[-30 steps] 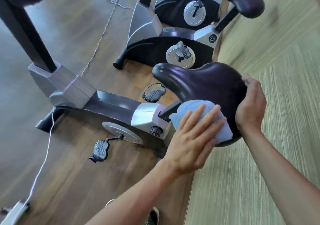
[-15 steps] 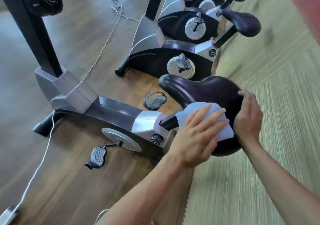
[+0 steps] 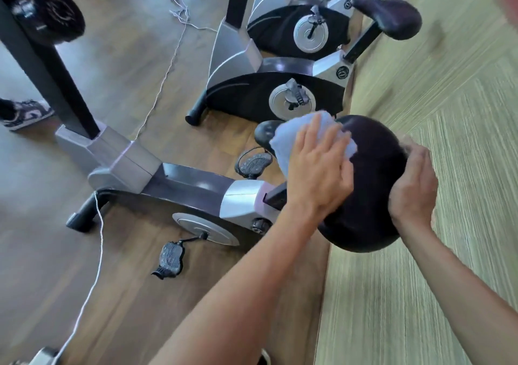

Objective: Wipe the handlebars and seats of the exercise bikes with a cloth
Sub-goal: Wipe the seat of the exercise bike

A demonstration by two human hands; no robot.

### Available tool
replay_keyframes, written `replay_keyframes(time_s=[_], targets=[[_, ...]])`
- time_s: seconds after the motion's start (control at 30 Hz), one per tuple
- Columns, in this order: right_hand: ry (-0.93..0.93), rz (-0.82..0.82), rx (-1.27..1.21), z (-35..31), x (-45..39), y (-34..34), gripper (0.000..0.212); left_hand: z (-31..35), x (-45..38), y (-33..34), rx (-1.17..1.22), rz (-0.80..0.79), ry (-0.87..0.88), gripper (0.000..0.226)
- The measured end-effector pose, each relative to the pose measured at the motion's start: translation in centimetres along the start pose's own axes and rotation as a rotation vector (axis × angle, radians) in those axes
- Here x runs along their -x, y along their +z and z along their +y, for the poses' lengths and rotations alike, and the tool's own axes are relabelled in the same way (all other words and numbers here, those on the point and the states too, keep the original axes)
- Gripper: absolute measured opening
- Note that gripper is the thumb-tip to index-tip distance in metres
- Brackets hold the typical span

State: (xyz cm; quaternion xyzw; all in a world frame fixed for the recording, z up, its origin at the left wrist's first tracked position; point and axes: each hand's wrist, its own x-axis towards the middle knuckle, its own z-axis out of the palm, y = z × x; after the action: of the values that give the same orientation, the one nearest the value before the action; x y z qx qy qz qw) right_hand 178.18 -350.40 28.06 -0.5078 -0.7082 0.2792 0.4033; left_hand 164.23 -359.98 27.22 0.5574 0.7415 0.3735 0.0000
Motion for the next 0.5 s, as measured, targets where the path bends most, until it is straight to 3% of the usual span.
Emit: replay_keyframes(time_s=[0.1, 0.13, 0.23, 0.27, 0.37, 0.4, 0.5], targets=[[-0.044, -0.057, 0.018, 0.1, -0.2, 0.0, 0.050, -0.1, 3.5, -0.4, 0.045, -0.182, 0.404, 0.051], [-0.010, -0.056, 0.026, 0.0, -0.5, -0.1, 0.050, -1.7, 1.7, -0.7, 0.013, -0.146, 0.399, 0.050], [0.056, -0.072, 0.082, -0.4, -1.2, -0.1, 0.050, -1.8, -2.5, -1.6, -0.159, 0.008, -0.026, 0.049], [0.047, -0.071, 0.097, -0.5, -1.1, -0.3, 0.049, -0.8, -1.8, -0.9, -0.132, -0.034, 0.009, 0.050], [0.026, -0.059, 0.136, -0.8, -0.9, -0.9, 0.044, -2.0, 1.4, -1.0, -0.050, -0.226, 0.468, 0.053], [0.053, -0.051, 0.131, -0.8, -0.9, -1.2, 0.044, -3.6, -0.1, -1.3, -0.068, -0.220, 0.506, 0.052], [0.092, -0.043, 0.094, -0.9, -0.7, -2.0, 0.048, -2.5, -4.4, -1.7, -0.200, -0.074, 0.033, 0.049]])
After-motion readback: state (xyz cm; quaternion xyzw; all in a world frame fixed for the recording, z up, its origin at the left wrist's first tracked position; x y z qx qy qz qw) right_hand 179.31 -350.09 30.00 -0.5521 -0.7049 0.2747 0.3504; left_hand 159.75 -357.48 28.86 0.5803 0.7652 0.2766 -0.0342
